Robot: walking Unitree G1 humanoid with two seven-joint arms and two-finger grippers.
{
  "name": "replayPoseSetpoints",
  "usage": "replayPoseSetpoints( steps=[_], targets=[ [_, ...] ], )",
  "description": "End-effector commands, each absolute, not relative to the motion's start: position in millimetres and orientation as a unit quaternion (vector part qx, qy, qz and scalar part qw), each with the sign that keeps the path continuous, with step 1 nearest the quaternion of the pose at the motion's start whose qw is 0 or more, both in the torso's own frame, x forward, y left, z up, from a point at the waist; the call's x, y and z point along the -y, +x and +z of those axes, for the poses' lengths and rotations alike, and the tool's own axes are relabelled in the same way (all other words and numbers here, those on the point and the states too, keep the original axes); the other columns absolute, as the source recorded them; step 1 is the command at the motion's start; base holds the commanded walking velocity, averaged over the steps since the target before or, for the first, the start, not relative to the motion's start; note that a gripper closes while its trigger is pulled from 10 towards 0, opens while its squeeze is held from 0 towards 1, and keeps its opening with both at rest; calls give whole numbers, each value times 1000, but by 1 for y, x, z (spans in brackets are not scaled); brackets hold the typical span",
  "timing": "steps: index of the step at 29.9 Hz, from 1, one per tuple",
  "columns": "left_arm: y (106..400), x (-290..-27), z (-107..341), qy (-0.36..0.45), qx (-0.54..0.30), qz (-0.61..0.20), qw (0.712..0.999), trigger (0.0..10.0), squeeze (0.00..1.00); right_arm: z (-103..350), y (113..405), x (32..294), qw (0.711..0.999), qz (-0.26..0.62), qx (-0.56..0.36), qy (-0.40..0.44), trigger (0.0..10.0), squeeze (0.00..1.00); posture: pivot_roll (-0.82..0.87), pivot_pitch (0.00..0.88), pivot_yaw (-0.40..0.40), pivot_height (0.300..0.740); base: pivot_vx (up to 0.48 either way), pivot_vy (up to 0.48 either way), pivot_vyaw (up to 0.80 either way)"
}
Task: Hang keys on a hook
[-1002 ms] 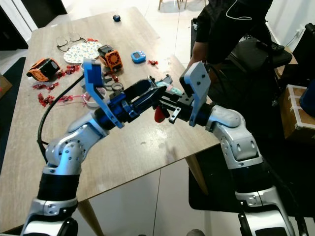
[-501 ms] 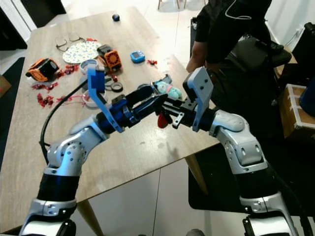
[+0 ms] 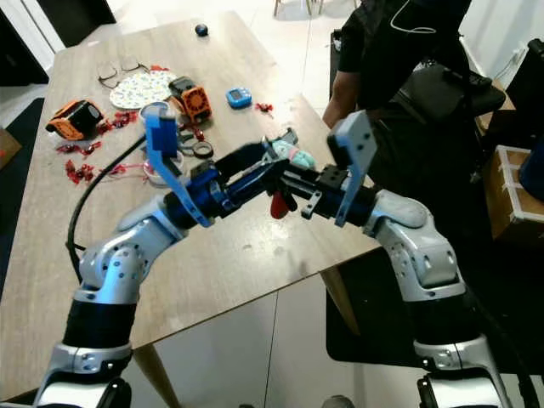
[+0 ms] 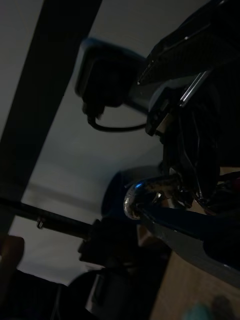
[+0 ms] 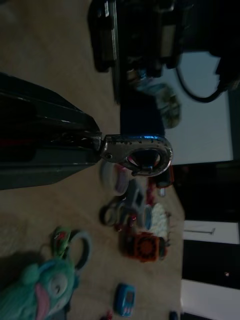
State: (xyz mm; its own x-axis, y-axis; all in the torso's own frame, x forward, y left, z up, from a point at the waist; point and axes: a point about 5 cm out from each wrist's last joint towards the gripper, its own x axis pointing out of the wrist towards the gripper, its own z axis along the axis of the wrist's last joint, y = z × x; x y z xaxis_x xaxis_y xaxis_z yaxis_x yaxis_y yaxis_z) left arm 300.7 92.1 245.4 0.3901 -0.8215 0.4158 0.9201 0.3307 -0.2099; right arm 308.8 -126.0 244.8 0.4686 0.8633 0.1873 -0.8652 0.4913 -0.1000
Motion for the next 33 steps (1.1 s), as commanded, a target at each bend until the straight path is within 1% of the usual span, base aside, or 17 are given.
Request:
replayPoseSetpoints(
  steps=[1, 3, 9, 12, 16, 20, 22, 24, 29, 32, 33],
  targets=[
    [307, -101, 228, -218, 73, -508, 830, 10000, 0, 272, 286, 112, 791, 584, 180, 24, 10000, 0, -187, 154, 108, 740, 0, 0, 0],
    [306, -100, 229, -222, 75, -513, 826, 10000, 0, 272, 284, 112, 785, 591, 182, 35, 10000, 0, -187, 154, 108, 740, 0, 0, 0],
    [306, -99, 231, -230, 78, -516, 821, 10000, 0, 269, 286, 113, 789, 586, 180, 40, 10000, 0, -187, 154, 108, 740, 0, 0, 0],
    [306, -99, 230, -229, 76, -513, 824, 10000, 0, 268, 285, 114, 789, 585, 180, 53, 10000, 0, -189, 157, 107, 740, 0, 0, 0],
    [307, -101, 228, -228, 73, -508, 827, 10000, 0, 266, 280, 119, 782, 594, 176, 68, 10000, 0, -189, 157, 107, 740, 0, 0, 0],
    [310, -105, 228, -230, 76, -496, 834, 10000, 0, 259, 286, 132, 815, 555, 159, 52, 10000, 0, -187, 159, 104, 740, 0, 0, 0],
    [311, -106, 228, -233, 76, -490, 837, 10000, 0, 259, 286, 136, 817, 549, 164, 62, 10000, 0, -187, 159, 104, 740, 0, 0, 0],
    [312, -106, 228, -235, 75, -491, 836, 10000, 0, 261, 283, 137, 811, 555, 169, 74, 10000, 0, -187, 159, 104, 740, 0, 0, 0],
    [311, -105, 228, -234, 74, -495, 834, 10000, 0, 258, 281, 139, 814, 554, 162, 66, 10000, 0, -187, 159, 104, 740, 0, 0, 0],
    [310, -104, 228, -233, 74, -497, 833, 10000, 0, 257, 283, 141, 822, 543, 158, 59, 10000, 0, -187, 159, 104, 740, 0, 0, 0],
    [310, -105, 228, -230, 73, -497, 833, 10000, 0, 256, 286, 145, 834, 529, 152, 50, 10000, 0, -187, 159, 104, 740, 0, 0, 0]
  ],
)
